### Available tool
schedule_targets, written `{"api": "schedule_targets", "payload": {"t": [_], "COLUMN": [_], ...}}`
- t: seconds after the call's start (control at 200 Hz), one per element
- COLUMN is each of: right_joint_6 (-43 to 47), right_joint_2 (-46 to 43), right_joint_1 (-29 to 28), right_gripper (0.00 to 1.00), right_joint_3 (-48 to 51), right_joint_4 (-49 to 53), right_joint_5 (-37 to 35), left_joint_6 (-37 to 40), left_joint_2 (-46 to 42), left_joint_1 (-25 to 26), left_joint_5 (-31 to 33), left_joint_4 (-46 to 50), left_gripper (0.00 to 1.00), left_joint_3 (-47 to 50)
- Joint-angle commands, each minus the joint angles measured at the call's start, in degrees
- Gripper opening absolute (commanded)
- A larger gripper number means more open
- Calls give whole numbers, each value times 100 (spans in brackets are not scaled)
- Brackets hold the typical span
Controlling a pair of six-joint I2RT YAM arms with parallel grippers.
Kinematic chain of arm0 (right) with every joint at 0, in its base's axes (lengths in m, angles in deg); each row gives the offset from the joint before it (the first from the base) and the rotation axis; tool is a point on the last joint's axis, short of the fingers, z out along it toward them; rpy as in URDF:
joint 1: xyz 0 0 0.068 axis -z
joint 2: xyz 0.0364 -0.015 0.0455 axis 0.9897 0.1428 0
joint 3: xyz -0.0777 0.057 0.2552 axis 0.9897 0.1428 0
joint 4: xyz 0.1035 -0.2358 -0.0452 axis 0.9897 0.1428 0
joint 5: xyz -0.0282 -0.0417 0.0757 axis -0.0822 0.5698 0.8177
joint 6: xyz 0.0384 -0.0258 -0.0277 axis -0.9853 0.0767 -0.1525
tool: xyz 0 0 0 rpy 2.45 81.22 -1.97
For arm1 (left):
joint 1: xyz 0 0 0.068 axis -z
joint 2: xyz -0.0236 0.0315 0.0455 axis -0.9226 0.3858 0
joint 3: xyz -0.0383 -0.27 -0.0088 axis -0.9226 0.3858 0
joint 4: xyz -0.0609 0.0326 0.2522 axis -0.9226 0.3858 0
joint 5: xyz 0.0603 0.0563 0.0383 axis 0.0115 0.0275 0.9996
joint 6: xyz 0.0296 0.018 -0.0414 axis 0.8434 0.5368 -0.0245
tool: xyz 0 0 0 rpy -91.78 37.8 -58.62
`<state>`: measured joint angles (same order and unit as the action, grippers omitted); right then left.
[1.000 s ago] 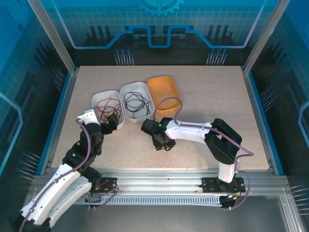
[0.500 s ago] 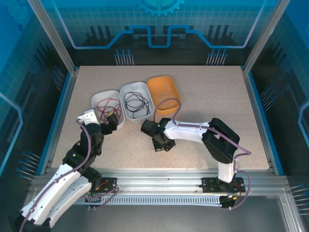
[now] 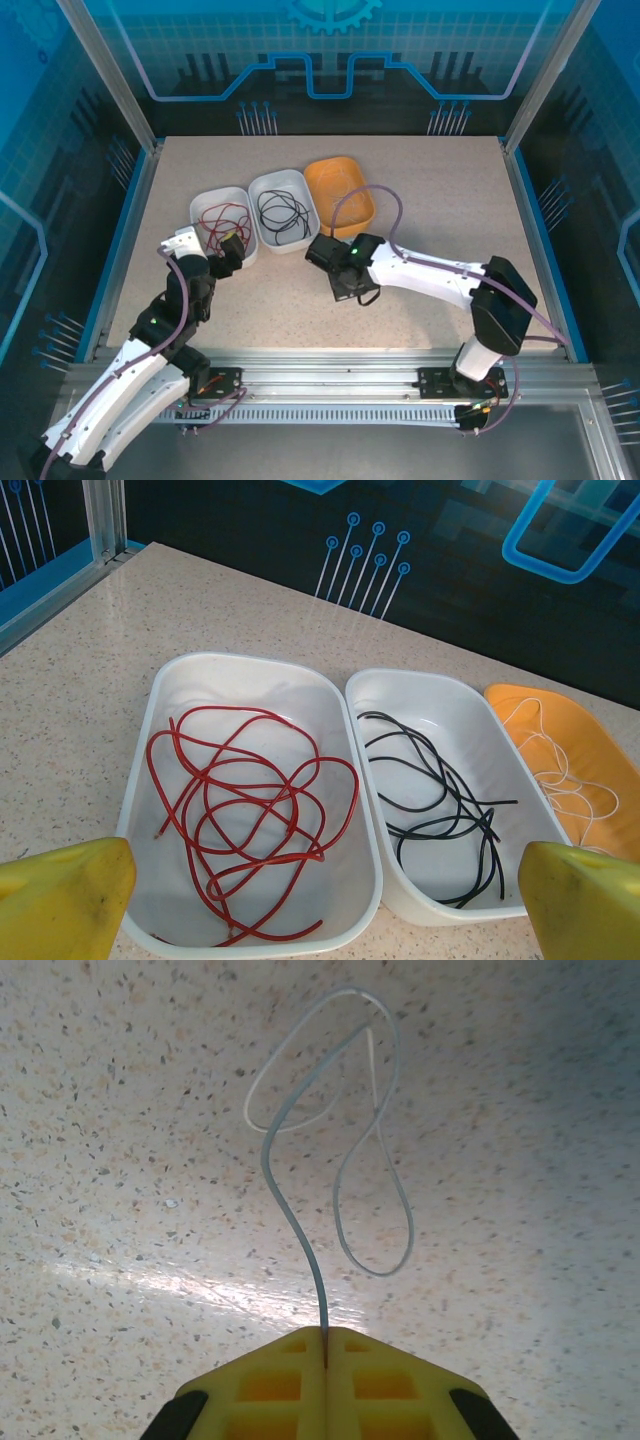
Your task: Untangle the cables
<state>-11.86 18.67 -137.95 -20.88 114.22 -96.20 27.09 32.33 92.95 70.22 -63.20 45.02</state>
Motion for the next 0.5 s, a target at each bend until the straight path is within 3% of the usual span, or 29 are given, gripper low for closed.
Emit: {"api": "schedule_targets", "payload": {"t": [0.0, 0.375, 0.495], "right_joint_6": [143, 996, 1567], "right_joint_2": [-363, -1039, -1258], "right_joint_1": [99, 587, 972], "right_gripper": [0, 0, 0], "right_joint_3": [-131, -387, -326], "right_joint_4": [398, 108, -510], "right_joint_5": [-415, -360, 465], "left_joint_6": [-58, 12, 89], "left_joint_2": [-21, 198, 326], "left_joint_1": [-44, -43, -42], "left_joint_5": [116, -227, -399], "left_joint_4": [-24, -130, -119], "left_gripper": [99, 99, 99], "left_joint_3": [92, 50, -13]}}
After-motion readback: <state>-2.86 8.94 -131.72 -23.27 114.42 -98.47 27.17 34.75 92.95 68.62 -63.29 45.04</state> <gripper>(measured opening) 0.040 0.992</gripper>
